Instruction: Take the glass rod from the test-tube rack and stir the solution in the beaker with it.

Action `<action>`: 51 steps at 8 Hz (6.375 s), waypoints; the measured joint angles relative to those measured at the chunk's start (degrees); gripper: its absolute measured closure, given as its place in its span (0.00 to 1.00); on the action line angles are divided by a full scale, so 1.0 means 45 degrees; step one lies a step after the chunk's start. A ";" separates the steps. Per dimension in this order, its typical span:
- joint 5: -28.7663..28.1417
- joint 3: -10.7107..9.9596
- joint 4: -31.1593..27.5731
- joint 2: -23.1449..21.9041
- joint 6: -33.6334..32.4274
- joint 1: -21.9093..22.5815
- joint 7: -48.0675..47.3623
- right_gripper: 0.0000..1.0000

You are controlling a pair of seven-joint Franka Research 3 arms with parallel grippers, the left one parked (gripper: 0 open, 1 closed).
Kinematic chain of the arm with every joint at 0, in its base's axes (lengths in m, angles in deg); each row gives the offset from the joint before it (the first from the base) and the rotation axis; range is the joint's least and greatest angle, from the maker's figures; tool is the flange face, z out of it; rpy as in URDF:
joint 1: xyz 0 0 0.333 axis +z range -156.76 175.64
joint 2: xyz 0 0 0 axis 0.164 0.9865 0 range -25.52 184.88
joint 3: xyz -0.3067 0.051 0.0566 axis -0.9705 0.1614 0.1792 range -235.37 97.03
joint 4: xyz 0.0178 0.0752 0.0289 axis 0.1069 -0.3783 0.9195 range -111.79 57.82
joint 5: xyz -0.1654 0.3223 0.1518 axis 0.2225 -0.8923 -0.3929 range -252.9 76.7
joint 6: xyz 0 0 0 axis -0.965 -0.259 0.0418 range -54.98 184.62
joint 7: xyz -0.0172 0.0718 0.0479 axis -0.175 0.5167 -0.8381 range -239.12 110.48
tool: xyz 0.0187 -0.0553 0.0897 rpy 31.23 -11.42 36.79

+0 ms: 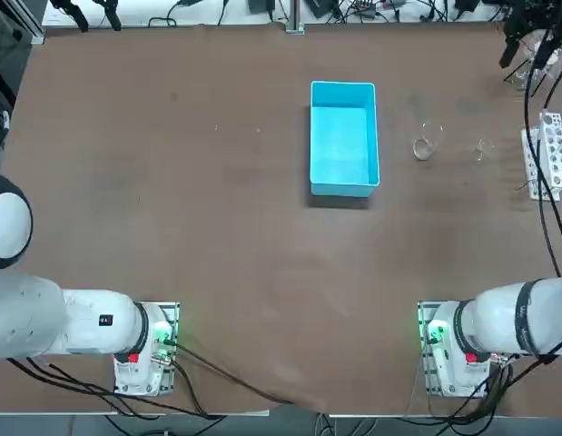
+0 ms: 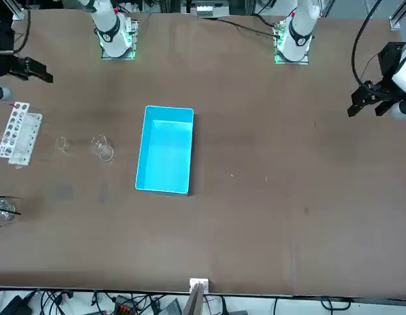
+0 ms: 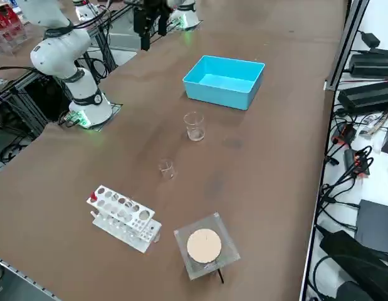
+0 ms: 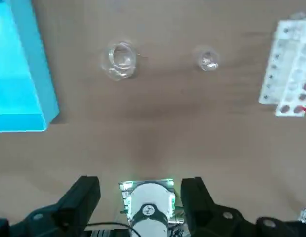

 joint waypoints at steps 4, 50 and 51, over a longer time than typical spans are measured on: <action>0.1792 -0.0058 -0.0272 0.1314 0.2189 -0.1868 0.1392 0.01; -0.0163 0.0110 -0.0194 0.3389 0.5932 -0.8041 0.5996 0.90; -0.0182 0.0269 -0.0189 0.2740 0.5662 -0.7896 0.5894 0.90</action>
